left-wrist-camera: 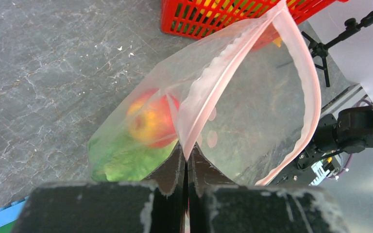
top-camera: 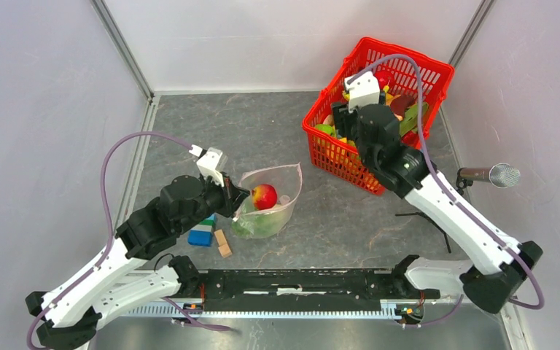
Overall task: Place the food in the zip-top bag and seal the zipper
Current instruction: Pick up the fake fruit from the bin.
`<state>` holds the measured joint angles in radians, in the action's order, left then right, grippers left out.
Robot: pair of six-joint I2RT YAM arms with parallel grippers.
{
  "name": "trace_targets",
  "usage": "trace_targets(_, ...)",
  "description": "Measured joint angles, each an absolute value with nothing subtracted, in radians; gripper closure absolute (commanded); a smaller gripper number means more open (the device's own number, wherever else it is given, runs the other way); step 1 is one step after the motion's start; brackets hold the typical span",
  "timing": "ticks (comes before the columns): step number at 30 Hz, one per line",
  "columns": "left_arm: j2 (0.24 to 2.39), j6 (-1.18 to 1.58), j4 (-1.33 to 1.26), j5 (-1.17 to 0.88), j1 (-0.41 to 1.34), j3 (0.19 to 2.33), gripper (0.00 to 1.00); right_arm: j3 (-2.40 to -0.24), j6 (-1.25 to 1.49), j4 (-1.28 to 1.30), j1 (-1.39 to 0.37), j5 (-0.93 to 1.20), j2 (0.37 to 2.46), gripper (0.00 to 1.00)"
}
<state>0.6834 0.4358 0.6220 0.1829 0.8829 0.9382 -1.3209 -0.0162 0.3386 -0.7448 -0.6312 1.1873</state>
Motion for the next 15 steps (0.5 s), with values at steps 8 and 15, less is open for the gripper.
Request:
trace_targets(8,0.660,0.437,0.616,0.171,0.883,0.909,0.98,-1.320,0.022,0.296,-0.405,-0.388,1.374,0.18)
trace_targets(15,0.659,0.437,0.595,0.146,0.883,0.893,0.98,-1.437,0.079,0.242,-0.266,-0.222,1.620,0.13)
